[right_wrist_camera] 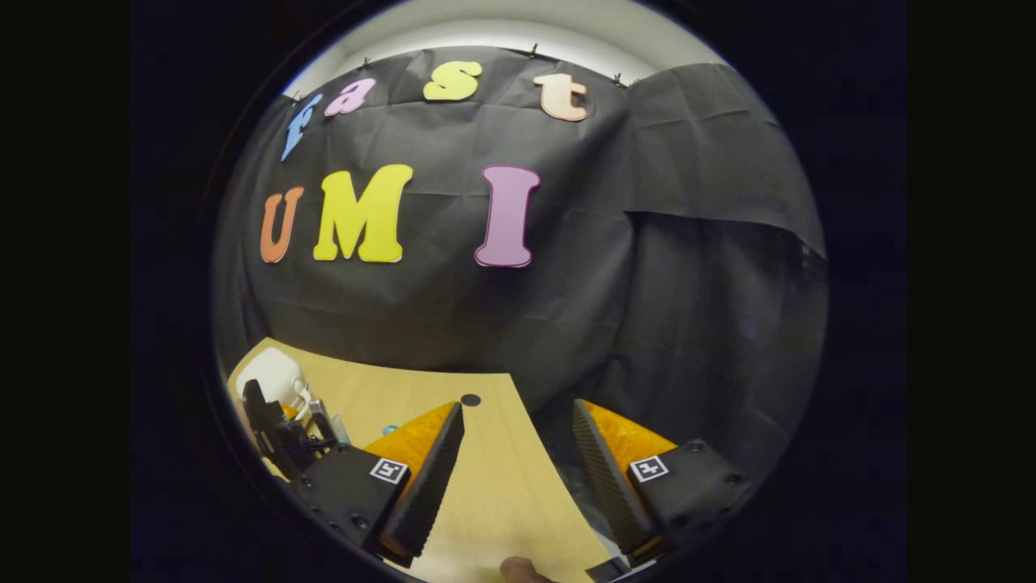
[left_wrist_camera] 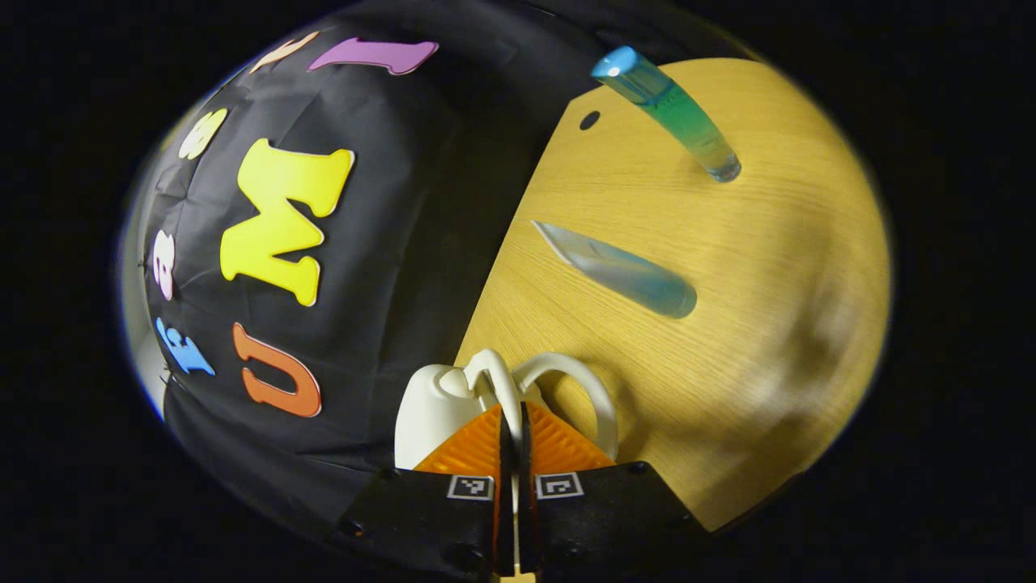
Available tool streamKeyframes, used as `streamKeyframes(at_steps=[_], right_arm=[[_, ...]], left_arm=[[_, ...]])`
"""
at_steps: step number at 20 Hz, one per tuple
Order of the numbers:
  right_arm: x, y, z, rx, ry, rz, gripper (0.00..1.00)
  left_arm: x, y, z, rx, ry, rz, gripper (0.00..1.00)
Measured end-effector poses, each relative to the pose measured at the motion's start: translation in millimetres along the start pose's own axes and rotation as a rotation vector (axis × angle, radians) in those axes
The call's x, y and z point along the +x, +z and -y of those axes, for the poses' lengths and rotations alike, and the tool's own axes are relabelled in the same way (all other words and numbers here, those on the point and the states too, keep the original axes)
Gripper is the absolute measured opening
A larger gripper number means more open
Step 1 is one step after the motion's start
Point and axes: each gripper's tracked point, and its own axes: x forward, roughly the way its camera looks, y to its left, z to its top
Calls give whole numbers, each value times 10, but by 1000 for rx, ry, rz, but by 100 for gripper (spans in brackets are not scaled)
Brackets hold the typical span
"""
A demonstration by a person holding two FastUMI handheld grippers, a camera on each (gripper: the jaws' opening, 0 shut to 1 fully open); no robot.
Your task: First open the suitcase, pack the skin care products into it, and then close the suitcase.
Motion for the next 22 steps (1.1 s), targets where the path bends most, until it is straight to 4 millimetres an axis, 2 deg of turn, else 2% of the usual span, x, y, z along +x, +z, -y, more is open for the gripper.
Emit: streamKeyframes(at_steps=[1, 5, 7, 10, 12, 14, 16, 18, 22], right_arm=[[-39, 14, -47, -1, -9, 0, 81], [-188, 103, -213, -23, -48, 6, 81], [-262, 178, -331, -9, -59, 0, 81], [-348, 331, -560, -7, -57, 14, 81], [-365, 411, -713, -15, -59, 23, 81], [-388, 480, -912, -19, -53, 31, 81], [-412, 524, -1109, -23, -46, 34, 81], [-451, 566, -1321, -34, -32, 40, 81], [-526, 535, -1693, -58, 0, 26, 81]], left_arm=[[-20, -16, -61, -36, -16, 5, 4], [-138, 79, -555, -135, -49, 64, 3], [-249, 53, -787, -230, -78, 92, 3], [-416, -28, -1356, -346, -68, 135, 3], [-466, -187, -1741, -422, -45, 149, 3], [-484, -415, -2067, -508, -33, 171, 3], [-500, -738, -2436, -550, -3, 167, 3], [-504, -1097, -2709, -587, 27, 167, 2], [-276, -1888, -3048, -636, 53, 134, 3]])
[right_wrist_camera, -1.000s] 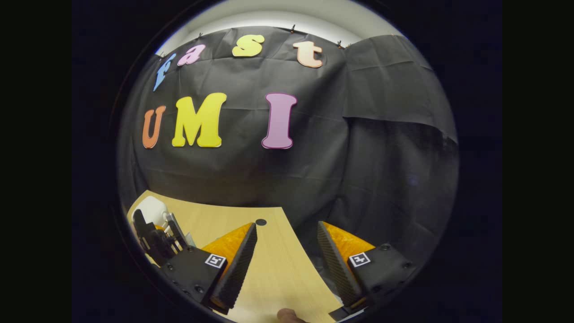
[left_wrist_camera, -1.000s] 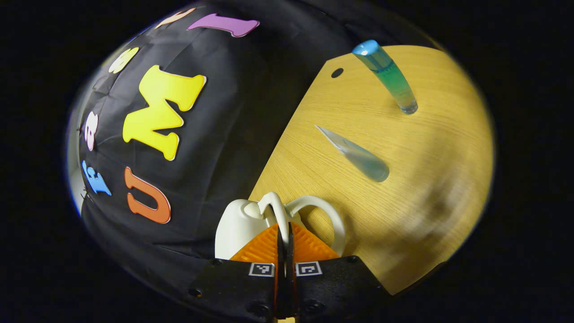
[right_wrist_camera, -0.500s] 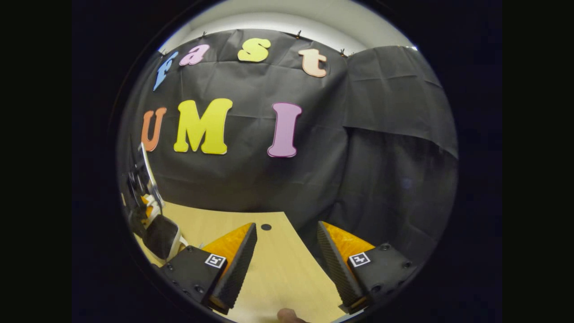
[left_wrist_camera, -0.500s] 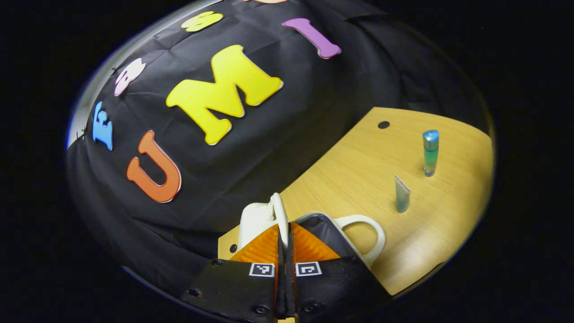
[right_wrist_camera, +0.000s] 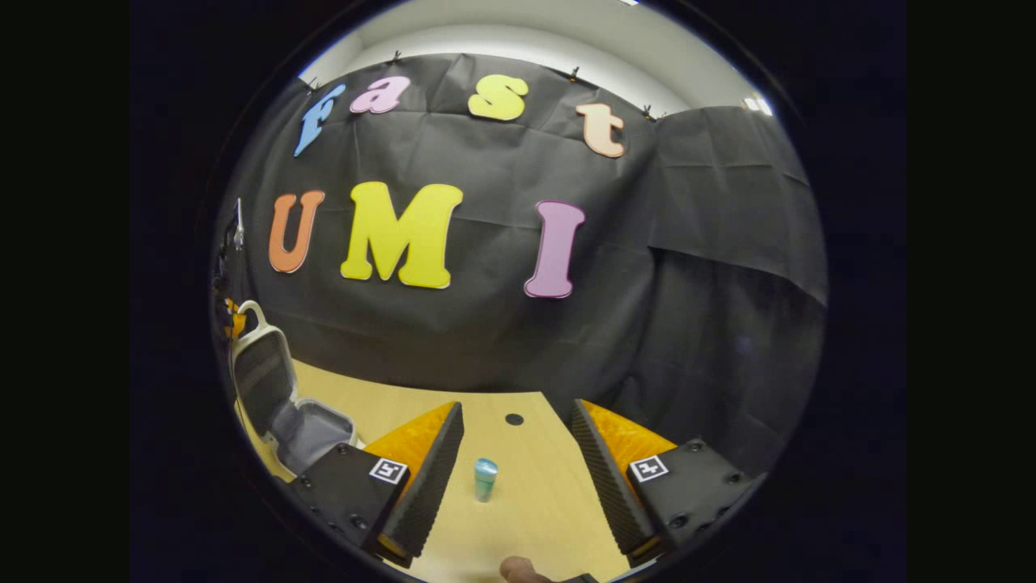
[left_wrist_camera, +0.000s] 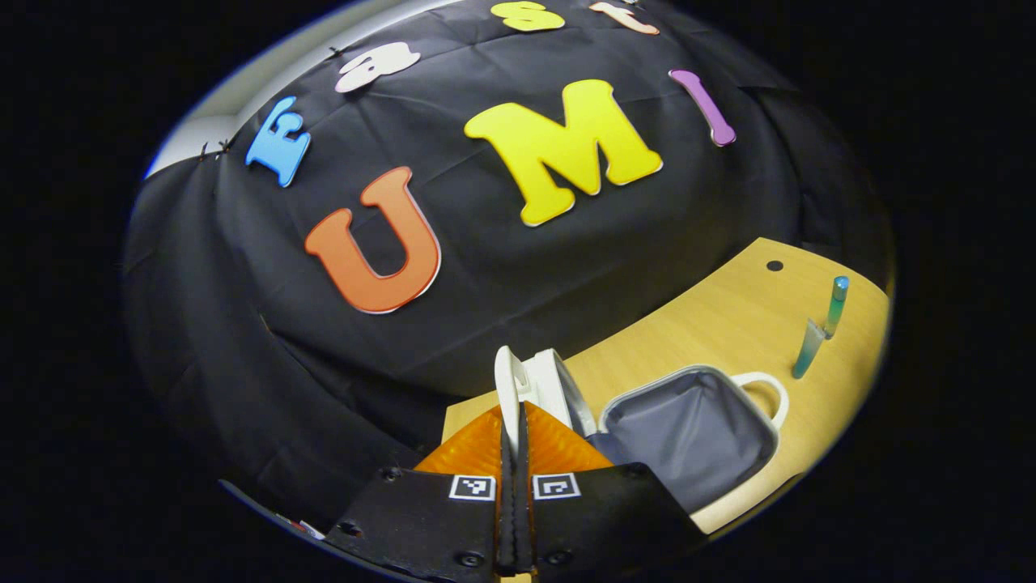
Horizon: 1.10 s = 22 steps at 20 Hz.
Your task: First open the suitcase, pack the skin care products into it, and then close the suitcase.
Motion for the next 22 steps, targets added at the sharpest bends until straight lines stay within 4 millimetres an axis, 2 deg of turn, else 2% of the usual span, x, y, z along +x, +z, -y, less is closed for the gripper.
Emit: streamKeyframes(at_steps=[3, 7, 10, 14, 17, 18, 19, 21, 22], right_arm=[[-33, -14, -189, -32, 16, -11, 81], [-63, -58, -287, -41, 17, -30, 81], [-67, -151, -309, -51, 9, -58, 80], [-85, -270, -306, -59, -6, -92, 81], [-118, -350, -329, -78, -9, -106, 81], [-132, -372, -322, -88, -11, -109, 81], [-144, -389, -323, -90, -10, -113, 81], [-186, -420, -328, -91, -11, -117, 81], [-210, -446, -315, -92, -10, -118, 81]], left_arm=[[131, -490, -430, -8, 35, -54, 3], [389, -1183, -736, -8, 54, -149, 3], [534, -1576, -790, -16, 47, -204, 3], [752, -2025, -766, -47, 23, -263, 3], [843, -2363, -722, -101, -1, -310, 4], [876, -2456, -706, -111, -12, -322, 9], [898, -2576, -685, -132, -22, -341, 7], [920, -2803, -668, -196, -29, -367, 13], [935, -2917, -613, -230, -46, -386, 20]])
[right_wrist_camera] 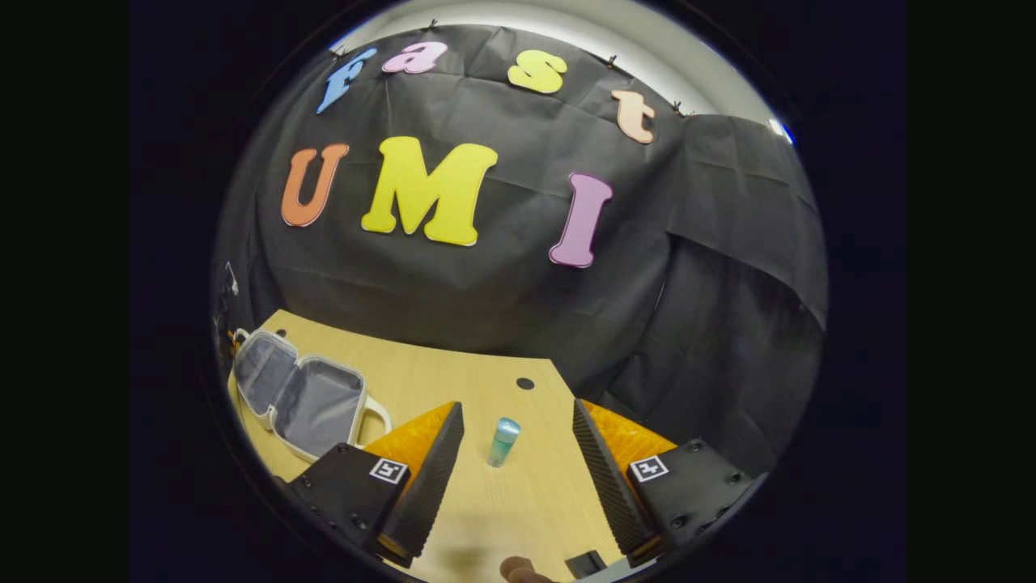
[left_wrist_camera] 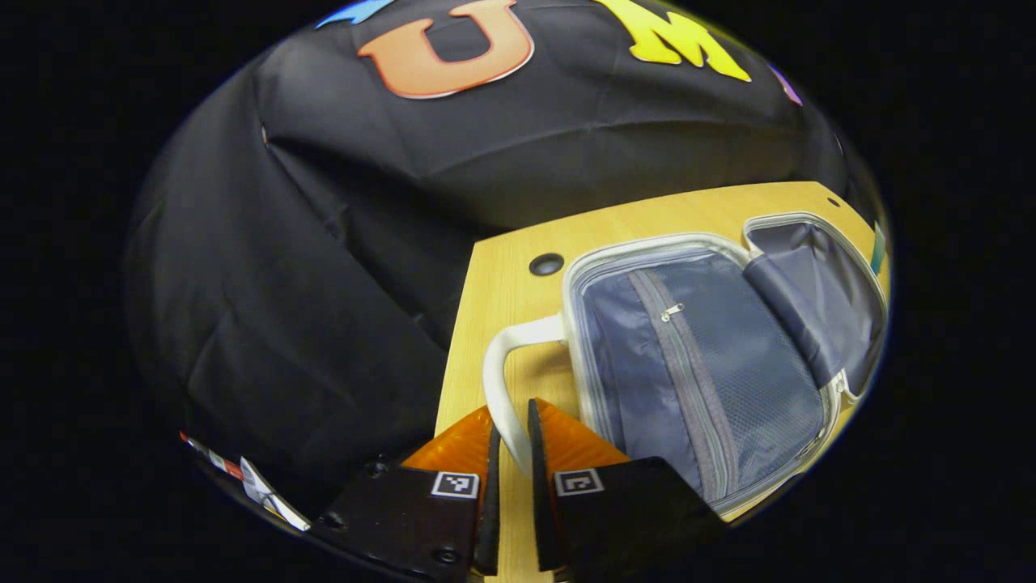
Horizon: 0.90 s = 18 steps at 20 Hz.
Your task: First open the suitcase, pack the skin care products into it, and then close the suitcase.
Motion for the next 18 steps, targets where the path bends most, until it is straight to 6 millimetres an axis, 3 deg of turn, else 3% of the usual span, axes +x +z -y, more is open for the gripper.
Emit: streamKeyframes(at_steps=[1, 2, 3, 6, 9, 11, 13, 16, 18], right_arm=[[-15, -15, -3, -3, 3, 0, 81], [-32, -42, 1, -10, 5, 0, 81], [-35, -59, 5, -19, 9, 3, 81], [-29, -137, 11, -36, 32, 4, 81], [5, -147, 53, -32, 60, 14, 81], [43, -156, 90, -32, 84, 27, 81], [83, -186, 161, -30, 110, 31, 81], [179, -202, 326, -31, 143, 46, 81], [266, -221, 430, -34, 158, 50, 81]], left_arm=[[5, -54, 28, -21, -4, -14, 26], [-13, -60, 40, -46, -13, -4, 44], [-46, -27, 34, -69, -14, 21, 43], [-353, 278, -20, -100, 5, 119, 100], [-809, 661, 188, -82, -27, 214, 98], [-1092, 935, 498, -57, -56, 279, 98], [-1325, 1152, 870, -38, -81, 330, 98], [-1704, 1478, 1660, -41, -172, 393, 98], [-1917, 1582, 2104, -37, -221, 418, 99]])
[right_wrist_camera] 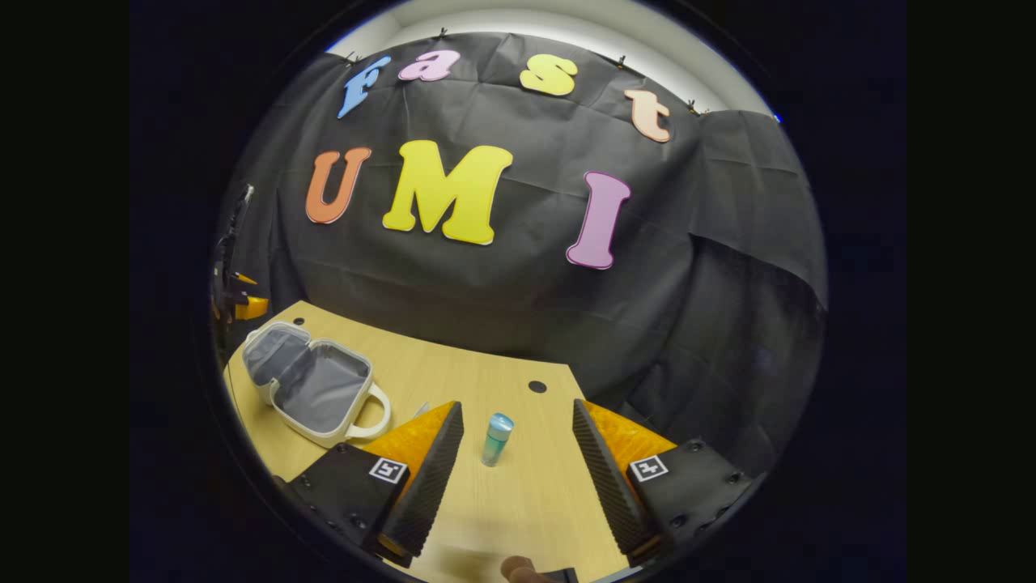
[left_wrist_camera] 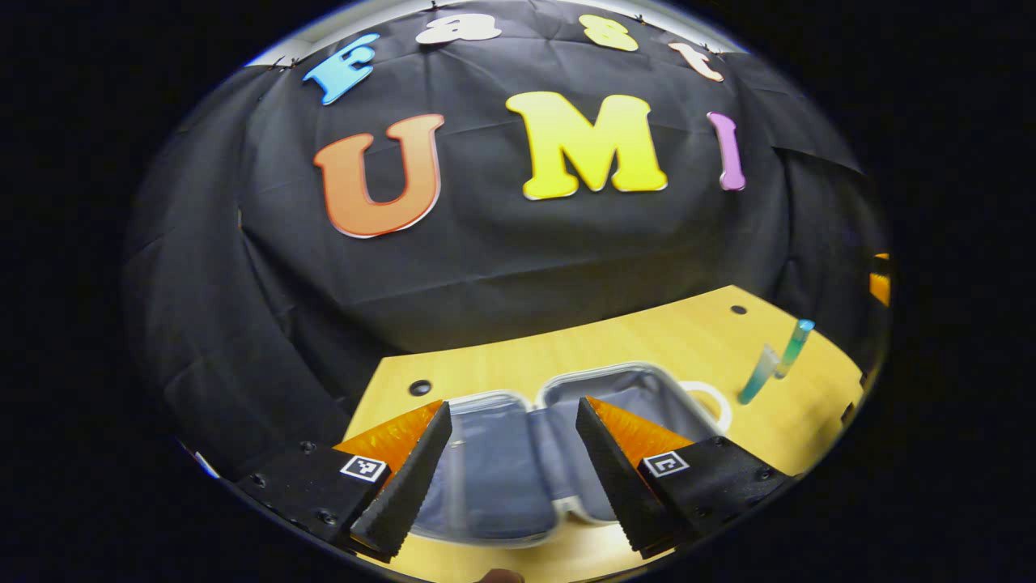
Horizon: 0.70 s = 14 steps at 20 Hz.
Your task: First open the suitcase, pack the skin care products into it, and then close the suitcase.
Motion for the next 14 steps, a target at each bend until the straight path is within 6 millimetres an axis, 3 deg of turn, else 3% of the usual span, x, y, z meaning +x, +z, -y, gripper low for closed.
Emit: streamKeyframes(at_steps=[3, 6, 10, 14], right_arm=[[104, -40, 186, 6, 21, 1, 81], [211, -98, 372, 5, 37, -5, 81], [353, -248, 602, -2, 56, -37, 81], [507, -360, 793, -14, 70, -65, 81]], left_arm=[[-8, 150, 703, -1, -78, 19, 99], [16, 151, 1413, 15, -166, 13, 99], [84, 26, 2285, 28, -294, -24, 99], [278, -269, 2926, 68, -380, -80, 99]])
